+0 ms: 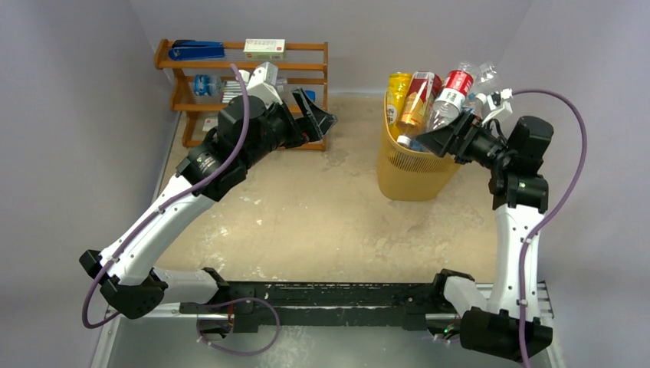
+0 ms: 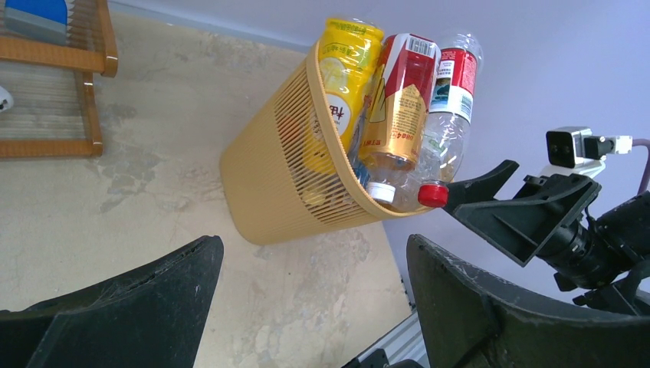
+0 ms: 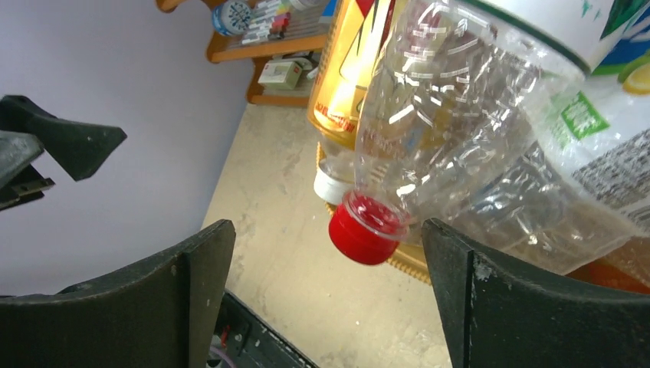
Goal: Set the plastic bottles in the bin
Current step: Place the plastic bottle in the trash bin.
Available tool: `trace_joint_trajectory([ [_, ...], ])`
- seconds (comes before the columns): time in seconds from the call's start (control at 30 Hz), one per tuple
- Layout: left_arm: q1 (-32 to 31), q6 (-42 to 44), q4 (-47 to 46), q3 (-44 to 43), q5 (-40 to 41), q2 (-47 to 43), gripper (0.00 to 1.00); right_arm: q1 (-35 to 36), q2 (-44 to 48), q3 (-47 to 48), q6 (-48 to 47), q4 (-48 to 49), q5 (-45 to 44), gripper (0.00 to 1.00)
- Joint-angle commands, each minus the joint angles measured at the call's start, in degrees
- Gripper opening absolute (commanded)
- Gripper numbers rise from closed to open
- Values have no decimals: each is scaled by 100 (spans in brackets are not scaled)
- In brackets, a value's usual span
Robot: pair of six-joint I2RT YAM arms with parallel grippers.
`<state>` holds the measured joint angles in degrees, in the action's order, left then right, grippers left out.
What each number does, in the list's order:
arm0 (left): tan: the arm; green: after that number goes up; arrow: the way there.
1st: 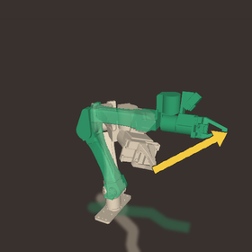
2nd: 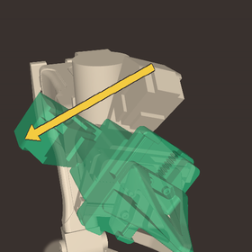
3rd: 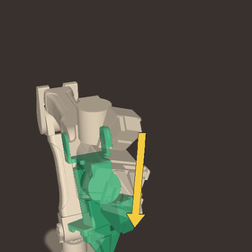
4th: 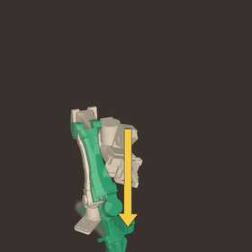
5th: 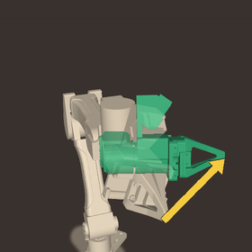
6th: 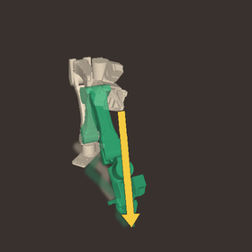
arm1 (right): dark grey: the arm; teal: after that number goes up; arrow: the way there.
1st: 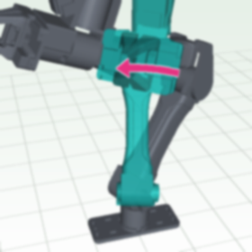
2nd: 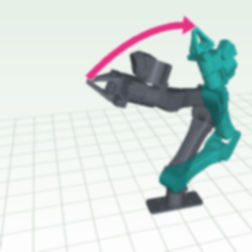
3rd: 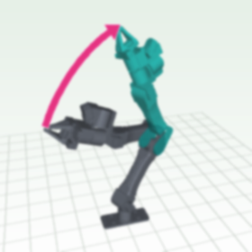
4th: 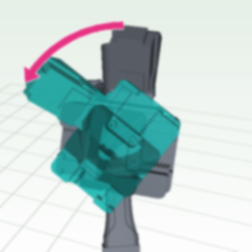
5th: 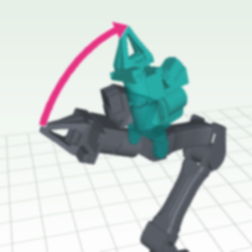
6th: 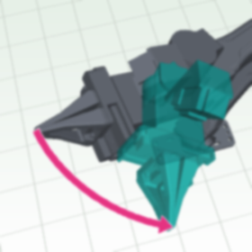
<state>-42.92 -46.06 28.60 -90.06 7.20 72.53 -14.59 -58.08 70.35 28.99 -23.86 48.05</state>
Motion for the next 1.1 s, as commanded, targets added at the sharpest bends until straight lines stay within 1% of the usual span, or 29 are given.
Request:
trace_joint_trajectory([
  [0.0, -14, -52, -170, -85, -57, -26, 90, -18, 190, -169, -41, 81, 167, 97],
  [0.2, -10, -60, -205, -38, -70, -28, 90, -18, 382, -310, -83, -3, 9, 100],
  [0.4, -15, -69, -209, -3, -58, -39, 90, -18, 533, -416, -132, -110, -92, 100],
  [0.63, -13, -53, -183, -3, -52, -54, 90, -16, 564, -142, -244, -370, -50, 100],
  [0.77, -9, -56, -211, 3, -67, -31, 91, -13, 701, -247, -216, -299, -80, 100],
  [1.07, -11, -76, -220, -2, -72, -39, 90, -1, 1021, -211, -307, -495, -476, 100],
])
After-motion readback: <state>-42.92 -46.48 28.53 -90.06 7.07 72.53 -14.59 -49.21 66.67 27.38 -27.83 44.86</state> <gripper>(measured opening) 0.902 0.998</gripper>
